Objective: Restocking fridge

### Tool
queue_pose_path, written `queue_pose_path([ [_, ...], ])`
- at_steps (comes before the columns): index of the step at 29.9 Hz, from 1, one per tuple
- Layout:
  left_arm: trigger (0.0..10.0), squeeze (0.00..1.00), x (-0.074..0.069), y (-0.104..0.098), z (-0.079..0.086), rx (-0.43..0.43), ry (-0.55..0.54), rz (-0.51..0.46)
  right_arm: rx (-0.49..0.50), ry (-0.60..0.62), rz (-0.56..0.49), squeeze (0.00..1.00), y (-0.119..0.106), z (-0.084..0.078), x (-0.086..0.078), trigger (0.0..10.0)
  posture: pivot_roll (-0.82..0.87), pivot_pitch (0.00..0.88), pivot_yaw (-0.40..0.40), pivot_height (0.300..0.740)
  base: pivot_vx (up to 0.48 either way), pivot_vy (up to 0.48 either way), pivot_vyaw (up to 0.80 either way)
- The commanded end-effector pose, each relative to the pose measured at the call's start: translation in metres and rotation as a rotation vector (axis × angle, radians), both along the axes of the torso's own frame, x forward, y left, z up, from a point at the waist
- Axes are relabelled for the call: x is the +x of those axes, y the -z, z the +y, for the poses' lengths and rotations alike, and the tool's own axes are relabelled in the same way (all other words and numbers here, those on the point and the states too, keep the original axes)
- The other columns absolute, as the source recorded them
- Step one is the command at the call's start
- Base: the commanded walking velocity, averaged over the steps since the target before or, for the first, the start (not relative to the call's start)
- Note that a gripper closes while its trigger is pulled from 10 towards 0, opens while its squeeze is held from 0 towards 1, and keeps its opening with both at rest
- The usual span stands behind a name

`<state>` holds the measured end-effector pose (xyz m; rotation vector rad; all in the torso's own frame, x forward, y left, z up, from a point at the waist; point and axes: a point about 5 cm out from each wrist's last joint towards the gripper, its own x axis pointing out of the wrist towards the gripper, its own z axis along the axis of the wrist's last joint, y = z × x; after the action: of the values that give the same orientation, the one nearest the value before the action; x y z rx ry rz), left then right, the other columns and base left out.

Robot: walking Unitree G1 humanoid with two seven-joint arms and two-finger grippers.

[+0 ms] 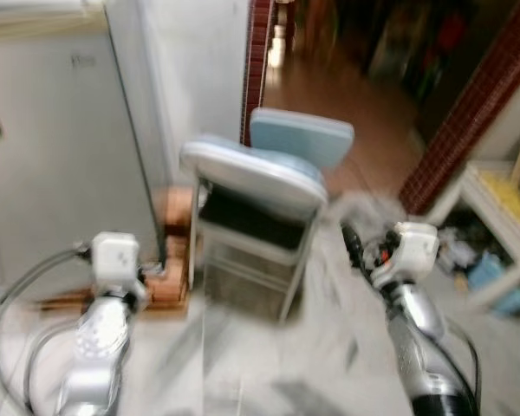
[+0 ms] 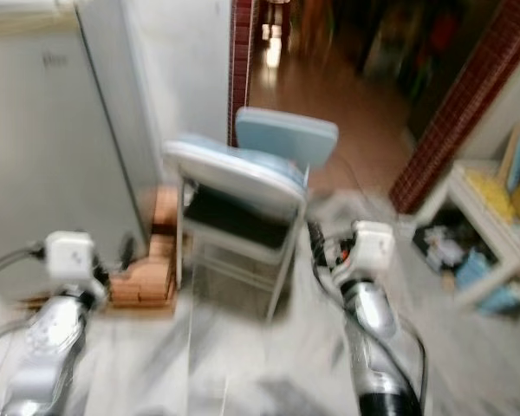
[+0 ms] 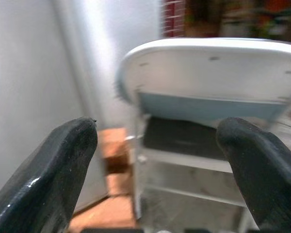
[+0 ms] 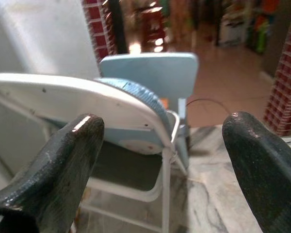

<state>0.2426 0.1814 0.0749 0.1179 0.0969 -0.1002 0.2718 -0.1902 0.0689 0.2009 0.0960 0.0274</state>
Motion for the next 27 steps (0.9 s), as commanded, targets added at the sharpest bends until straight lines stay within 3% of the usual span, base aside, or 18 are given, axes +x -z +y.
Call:
queue_pose_path([
  [1, 10.0, 0.00, 0.002, -0.007, 0.009, 0.033, -0.011, -0.032, 0.004, -0.010, -0.022, 0.00, -0.004, 0.005, 0.003, 10.0, 0.03, 0.000, -0.046, 0.740, 0.000, 0.480, -0.49],
  [10, 10.0, 0.00, 0.006, -0.009, 0.012, 0.038, -0.030, -0.035, 0.009, -0.001, -0.021, 0.00, -0.003, 0.004, 0.002, 10.0, 0.03, 0.000, -0.042, 0.740, 0.000, 0.480, -0.46],
  [27, 10.0, 0.00, 0.011, -0.009, -0.002, 0.024, 0.026, -0.046, 0.002, -0.015, -0.046, 0.00, -0.008, 0.007, 0.012, 10.0, 0.03, 0.003, -0.033, 0.740, 0.000, 0.480, 0.00],
])
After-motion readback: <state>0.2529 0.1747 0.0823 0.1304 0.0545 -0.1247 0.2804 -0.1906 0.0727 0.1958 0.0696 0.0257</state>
